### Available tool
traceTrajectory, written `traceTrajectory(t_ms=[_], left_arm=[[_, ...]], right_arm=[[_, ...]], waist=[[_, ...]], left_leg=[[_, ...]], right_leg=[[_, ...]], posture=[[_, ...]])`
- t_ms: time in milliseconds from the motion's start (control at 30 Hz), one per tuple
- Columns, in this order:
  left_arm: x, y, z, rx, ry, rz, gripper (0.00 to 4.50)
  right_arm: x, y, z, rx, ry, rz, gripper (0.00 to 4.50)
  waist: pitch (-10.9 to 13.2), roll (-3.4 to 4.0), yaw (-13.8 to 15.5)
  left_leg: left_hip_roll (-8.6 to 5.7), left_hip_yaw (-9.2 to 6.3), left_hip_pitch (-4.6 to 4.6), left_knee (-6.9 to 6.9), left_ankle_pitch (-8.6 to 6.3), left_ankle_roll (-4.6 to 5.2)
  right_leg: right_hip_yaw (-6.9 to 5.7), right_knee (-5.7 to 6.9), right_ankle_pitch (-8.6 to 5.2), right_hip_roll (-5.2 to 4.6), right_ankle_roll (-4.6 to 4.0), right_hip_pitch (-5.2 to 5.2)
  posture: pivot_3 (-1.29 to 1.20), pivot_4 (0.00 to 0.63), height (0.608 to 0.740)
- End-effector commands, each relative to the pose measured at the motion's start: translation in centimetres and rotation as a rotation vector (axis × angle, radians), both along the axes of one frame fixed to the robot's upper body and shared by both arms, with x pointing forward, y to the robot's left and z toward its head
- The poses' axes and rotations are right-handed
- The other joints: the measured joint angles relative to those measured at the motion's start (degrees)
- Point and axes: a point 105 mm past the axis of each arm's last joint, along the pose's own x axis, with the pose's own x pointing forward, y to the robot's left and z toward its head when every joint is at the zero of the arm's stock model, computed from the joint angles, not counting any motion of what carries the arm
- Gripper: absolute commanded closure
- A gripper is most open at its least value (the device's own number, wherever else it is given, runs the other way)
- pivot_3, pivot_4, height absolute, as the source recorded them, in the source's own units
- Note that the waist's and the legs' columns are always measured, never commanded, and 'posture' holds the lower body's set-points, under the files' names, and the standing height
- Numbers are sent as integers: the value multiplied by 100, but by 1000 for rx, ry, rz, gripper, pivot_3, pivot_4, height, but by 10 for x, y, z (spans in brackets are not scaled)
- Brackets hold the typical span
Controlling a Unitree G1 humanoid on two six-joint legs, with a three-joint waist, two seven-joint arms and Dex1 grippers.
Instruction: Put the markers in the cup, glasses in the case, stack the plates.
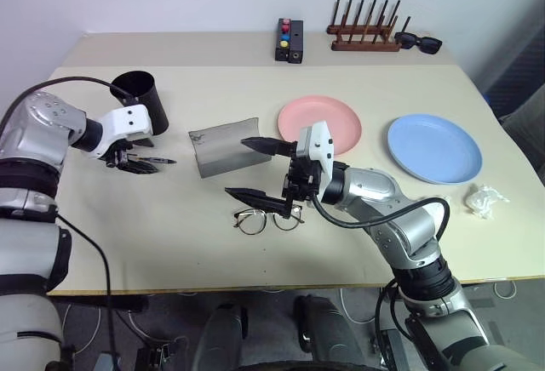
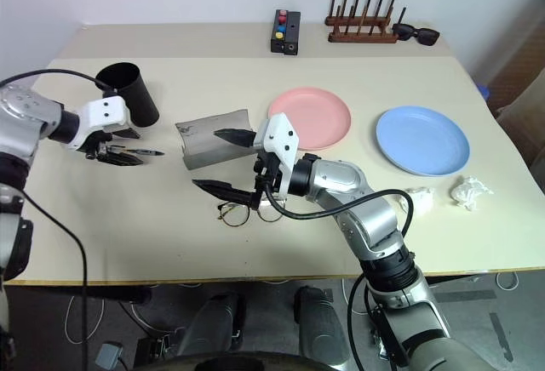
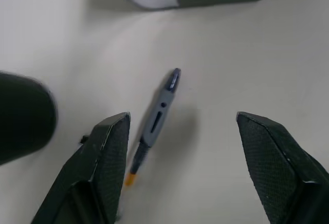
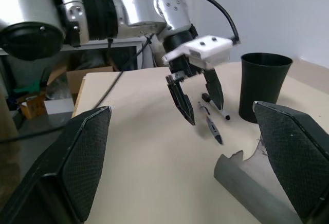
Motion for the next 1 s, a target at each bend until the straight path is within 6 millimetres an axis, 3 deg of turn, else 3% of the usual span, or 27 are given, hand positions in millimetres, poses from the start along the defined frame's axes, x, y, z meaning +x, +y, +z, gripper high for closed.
traceTrajectory(t_ms=[33,333,433,600,733,900,1000], left_arm=[[7,-2,-4,91,1,-28,1177],[17,-13,-20,123,-5,-25,1177],[15,-13,-25,123,23,-29,2019],[9,-9,-28,98,47,-21,4452],[9,-7,-26,85,32,-20,4452],[11,-23,3,-107,-3,-42,4452],[10,-38,51,-338,-69,-80,4452]], right_arm=[[-4,0,8,25,-35,-5,0],[-4,0,7,35,-28,-28,0],[-4,0,7,36,-29,-31,0],[-3,-1,8,35,-34,-34,0],[-3,0,8,35,-35,-29,0],[-1,-3,9,28,-42,-33,0],[0,-7,11,21,-52,-37,0]], waist=[[0,0,2],[-1,0,10],[-2,3,16],[-2,3,11],[-2,3,0],[-1,1,0],[1,-4,17]], left_leg=[[0,-1,0,0,0,0],[-2,-2,3,1,0,0],[-2,-2,7,1,0,0],[-1,-4,9,2,1,0],[-1,-4,9,2,0,0],[0,-5,6,2,0,0],[0,-8,-1,2,0,0]], right_leg=[[0,0,0,0,0,0],[0,5,1,-1,1,1],[0,5,0,-2,2,6],[0,6,1,0,1,7],[0,5,0,0,1,7],[-1,4,0,0,1,6],[-4,0,0,-1,2,4]], posture=[[0,150,735],[0,150,735],[0,150,735],[0,150,735],[0,150,735],[0,150,735],[0,150,735]])
